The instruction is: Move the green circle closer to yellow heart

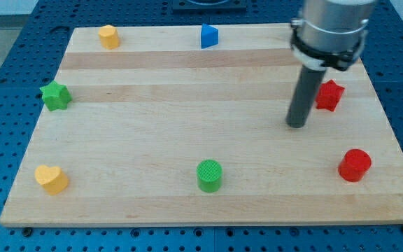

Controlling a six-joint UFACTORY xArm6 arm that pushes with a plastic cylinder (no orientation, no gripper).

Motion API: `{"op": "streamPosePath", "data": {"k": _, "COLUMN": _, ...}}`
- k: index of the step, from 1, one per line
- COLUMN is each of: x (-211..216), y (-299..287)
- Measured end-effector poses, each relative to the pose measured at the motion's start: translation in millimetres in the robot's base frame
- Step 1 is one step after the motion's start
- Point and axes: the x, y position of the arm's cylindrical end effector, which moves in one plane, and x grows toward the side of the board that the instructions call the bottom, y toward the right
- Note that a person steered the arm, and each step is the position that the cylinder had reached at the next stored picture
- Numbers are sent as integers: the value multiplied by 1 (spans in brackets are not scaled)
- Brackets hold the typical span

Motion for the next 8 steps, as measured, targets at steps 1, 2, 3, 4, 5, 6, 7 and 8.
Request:
{"op": "streamPosePath", "data": {"k": 1, "x": 0, "y": -35}}
{"op": "streamPosePath", "data": {"k": 2, "x": 0, "y": -83}}
{"op": "streamPosePath", "data": {"k": 3, "x": 7, "y": -116}}
{"op": "streamPosePath", "data": {"k": 4, "x": 24, "y": -120}}
{"op": "streamPosePath", "data": {"k": 5, "x": 45, "y": -114}}
{"op": "streamPosePath", "data": {"k": 6, "x": 63, "y": -104}}
{"op": "streamPosePath", "data": {"k": 7, "x": 68, "y": -91}}
{"op": "streamPosePath", "data": {"k": 8, "x": 80, "y": -85}}
